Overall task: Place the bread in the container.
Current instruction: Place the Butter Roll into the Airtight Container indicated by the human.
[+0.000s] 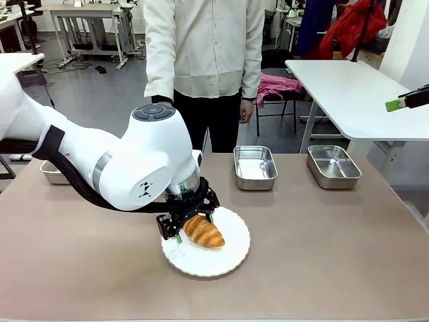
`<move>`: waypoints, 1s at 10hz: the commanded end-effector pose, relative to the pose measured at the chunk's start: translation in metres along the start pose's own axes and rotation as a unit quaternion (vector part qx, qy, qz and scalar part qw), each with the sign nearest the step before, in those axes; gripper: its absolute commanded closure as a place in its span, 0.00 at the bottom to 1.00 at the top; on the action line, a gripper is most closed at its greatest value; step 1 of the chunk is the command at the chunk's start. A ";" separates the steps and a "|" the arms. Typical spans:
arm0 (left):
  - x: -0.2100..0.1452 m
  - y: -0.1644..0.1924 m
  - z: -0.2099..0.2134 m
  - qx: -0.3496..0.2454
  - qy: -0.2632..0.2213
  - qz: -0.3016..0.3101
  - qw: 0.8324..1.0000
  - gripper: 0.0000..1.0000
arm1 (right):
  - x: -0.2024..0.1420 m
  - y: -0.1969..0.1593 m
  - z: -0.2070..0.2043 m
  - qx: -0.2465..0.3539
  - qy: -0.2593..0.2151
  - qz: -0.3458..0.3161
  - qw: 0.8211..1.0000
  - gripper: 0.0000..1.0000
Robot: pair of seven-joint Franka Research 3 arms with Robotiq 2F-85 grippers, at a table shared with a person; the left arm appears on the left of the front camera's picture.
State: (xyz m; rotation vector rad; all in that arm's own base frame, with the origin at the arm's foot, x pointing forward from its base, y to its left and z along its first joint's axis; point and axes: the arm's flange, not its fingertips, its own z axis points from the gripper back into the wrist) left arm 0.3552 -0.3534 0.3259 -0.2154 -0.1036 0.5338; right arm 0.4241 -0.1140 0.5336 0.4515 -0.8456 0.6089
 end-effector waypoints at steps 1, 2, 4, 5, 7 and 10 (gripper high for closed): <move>0.001 -0.006 -0.014 -0.011 -0.010 0.004 1.000 0.00 | 0.001 0.000 0.000 0.004 -0.014 0.000 1.000 0.00; 0.002 -0.007 -0.016 -0.011 -0.008 -0.001 1.000 0.00 | 0.001 0.000 0.000 0.004 -0.014 0.000 1.000 0.00; 0.003 -0.013 -0.015 -0.019 -0.001 -0.008 1.000 0.00 | 0.001 0.000 0.000 0.004 -0.014 0.000 1.000 0.00; 0.003 -0.015 -0.013 -0.016 -0.001 -0.011 1.000 0.00 | 0.001 0.000 0.000 0.004 -0.014 0.000 1.000 0.00; 0.004 -0.020 -0.011 -0.015 -0.003 -0.008 1.000 0.00 | 0.001 0.000 0.000 0.004 -0.014 0.000 1.000 0.00; 0.004 -0.026 -0.012 -0.006 -0.002 -0.014 1.000 0.00 | 0.001 0.000 0.000 0.004 -0.014 0.000 1.000 0.00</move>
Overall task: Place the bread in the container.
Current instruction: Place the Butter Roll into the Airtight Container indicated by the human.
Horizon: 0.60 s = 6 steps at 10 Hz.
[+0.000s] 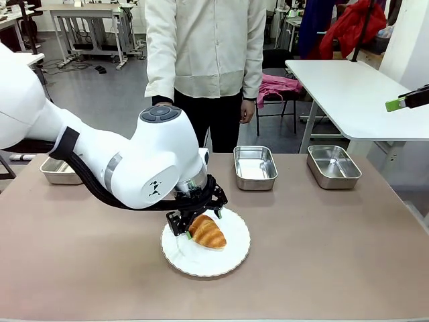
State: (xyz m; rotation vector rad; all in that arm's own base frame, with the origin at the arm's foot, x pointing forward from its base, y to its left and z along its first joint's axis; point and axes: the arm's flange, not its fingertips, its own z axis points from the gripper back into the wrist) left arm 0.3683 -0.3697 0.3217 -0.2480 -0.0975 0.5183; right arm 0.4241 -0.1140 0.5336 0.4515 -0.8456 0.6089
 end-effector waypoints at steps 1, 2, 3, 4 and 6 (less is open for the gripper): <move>0.003 -0.007 -0.007 0.018 -0.005 -0.010 1.000 0.00 | 0.001 0.000 0.000 0.004 -0.014 0.000 1.000 0.00; 0.003 -0.009 -0.011 0.025 0.002 -0.014 1.000 0.00 | 0.001 0.000 0.000 0.004 -0.014 0.000 1.000 0.00; 0.004 -0.010 -0.013 0.032 0.005 -0.016 0.999 0.00 | 0.001 0.000 0.000 0.004 -0.014 0.000 1.000 0.00; 0.004 -0.010 -0.014 0.035 0.006 -0.016 0.999 0.00 | 0.001 0.000 0.000 0.004 -0.014 0.000 1.000 0.00; 0.005 -0.010 -0.018 0.038 0.009 -0.013 0.999 0.00 | 0.001 0.000 0.000 0.004 -0.014 0.000 1.000 0.00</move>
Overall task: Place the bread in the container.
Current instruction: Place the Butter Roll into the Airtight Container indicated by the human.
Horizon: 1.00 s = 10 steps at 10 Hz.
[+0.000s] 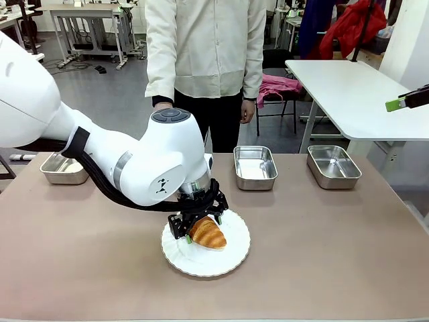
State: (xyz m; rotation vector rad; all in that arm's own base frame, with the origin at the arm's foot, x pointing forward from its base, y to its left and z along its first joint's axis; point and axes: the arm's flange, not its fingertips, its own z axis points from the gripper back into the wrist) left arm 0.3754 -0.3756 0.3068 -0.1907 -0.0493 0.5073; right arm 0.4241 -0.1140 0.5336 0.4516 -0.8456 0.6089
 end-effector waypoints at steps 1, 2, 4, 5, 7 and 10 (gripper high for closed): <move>0.003 -0.005 0.000 0.006 -0.009 -0.008 1.000 0.00 | 0.001 0.000 0.000 0.004 -0.014 0.000 1.000 0.00; 0.003 -0.004 0.001 0.014 -0.010 -0.003 1.000 0.20 | 0.001 0.000 0.000 0.004 -0.014 0.000 1.000 0.00; 0.003 -0.004 0.003 0.021 -0.007 -0.001 1.000 0.40 | 0.001 0.000 0.000 0.004 -0.014 0.000 1.000 0.00; 0.003 -0.004 0.003 0.029 -0.006 0.002 1.000 0.22 | 0.001 0.000 0.000 0.004 -0.014 0.000 1.000 0.00; 0.002 -0.010 -0.001 0.014 0.005 -0.011 1.000 0.42 | 0.001 0.000 0.000 0.004 -0.014 0.000 1.000 0.00; 0.003 0.000 0.003 0.019 0.004 0.003 1.000 0.42 | 0.001 0.000 0.000 0.004 -0.014 0.000 1.000 0.00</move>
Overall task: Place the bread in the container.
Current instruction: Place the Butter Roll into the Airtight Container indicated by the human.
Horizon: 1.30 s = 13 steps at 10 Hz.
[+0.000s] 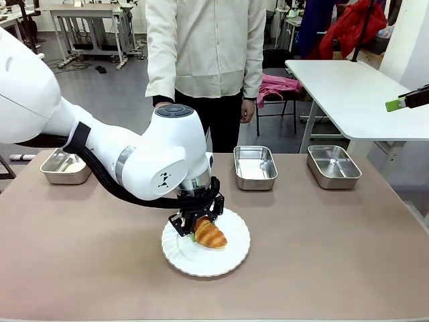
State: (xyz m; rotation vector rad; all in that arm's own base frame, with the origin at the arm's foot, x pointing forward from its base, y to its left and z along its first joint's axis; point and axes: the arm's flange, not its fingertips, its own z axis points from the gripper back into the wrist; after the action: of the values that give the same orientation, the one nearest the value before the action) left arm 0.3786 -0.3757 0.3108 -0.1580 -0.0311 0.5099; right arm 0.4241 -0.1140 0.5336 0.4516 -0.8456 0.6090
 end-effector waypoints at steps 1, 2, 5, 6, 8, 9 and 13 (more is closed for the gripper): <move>0.000 0.002 -0.001 0.001 -0.001 0.002 1.000 0.42 | 0.001 0.000 0.000 0.004 -0.014 0.000 1.000 0.00; 0.000 0.002 -0.001 0.001 -0.001 0.002 1.000 0.42 | 0.001 0.000 0.000 0.004 -0.014 0.000 1.000 0.00; 0.011 0.003 0.018 -0.015 -0.010 -0.013 1.000 0.41 | 0.001 0.000 0.000 0.004 -0.014 0.000 1.000 0.00; 0.028 0.009 0.045 -0.035 -0.004 -0.028 0.999 0.41 | 0.001 0.000 0.000 0.004 -0.014 0.000 1.000 0.00; 0.065 0.018 0.099 -0.042 0.010 -0.065 0.997 0.41 | 0.001 0.000 0.000 0.004 -0.014 0.000 1.000 0.00; 0.095 0.022 0.119 -0.024 0.024 -0.088 0.996 0.41 | 0.001 0.000 0.000 0.004 -0.014 0.000 1.000 0.00; 0.204 0.054 0.164 -0.011 0.023 -0.142 0.989 0.41 | 0.001 0.000 0.000 0.004 -0.014 0.000 1.000 0.00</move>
State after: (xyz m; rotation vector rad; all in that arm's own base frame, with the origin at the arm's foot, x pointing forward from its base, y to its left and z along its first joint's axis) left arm 0.5049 -0.2083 0.4629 -0.1948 -0.0046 0.2694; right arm 0.4241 -0.1138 0.5334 0.4514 -0.8446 0.6093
